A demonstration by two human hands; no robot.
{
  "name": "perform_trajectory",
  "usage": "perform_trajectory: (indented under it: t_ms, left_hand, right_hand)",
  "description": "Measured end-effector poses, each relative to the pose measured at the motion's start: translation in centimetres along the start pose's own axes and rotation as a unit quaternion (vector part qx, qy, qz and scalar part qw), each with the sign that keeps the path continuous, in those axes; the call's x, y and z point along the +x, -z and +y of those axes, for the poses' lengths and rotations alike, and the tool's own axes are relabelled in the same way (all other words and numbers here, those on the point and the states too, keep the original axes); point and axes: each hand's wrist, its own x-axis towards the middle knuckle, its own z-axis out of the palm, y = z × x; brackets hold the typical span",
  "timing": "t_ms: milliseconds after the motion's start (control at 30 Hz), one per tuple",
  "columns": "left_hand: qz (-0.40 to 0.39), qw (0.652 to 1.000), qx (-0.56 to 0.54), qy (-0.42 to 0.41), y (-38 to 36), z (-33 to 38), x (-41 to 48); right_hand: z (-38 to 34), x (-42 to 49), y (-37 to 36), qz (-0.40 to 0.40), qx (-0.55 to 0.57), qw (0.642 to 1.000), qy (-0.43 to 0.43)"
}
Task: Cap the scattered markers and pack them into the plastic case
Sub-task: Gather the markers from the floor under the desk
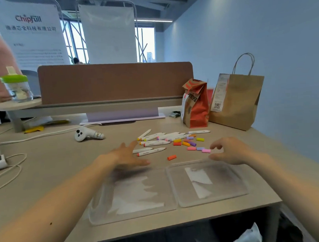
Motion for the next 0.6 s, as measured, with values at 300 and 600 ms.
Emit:
perform_trajectory:
  t_ms: [300,600]
  left_hand:
    - [0.032,0.999,0.008,-0.021,-2.6,2.9,5.2]
    - [0.026,0.998,0.021,-0.047,-3.2,5.5,7.5]
  right_hand:
    - [0.6,7.7,-2.4,-0.033,0.014,0.999,-0.003]
    - [1.0,9.4,-3.4,0.007,0.050,0.998,0.042]
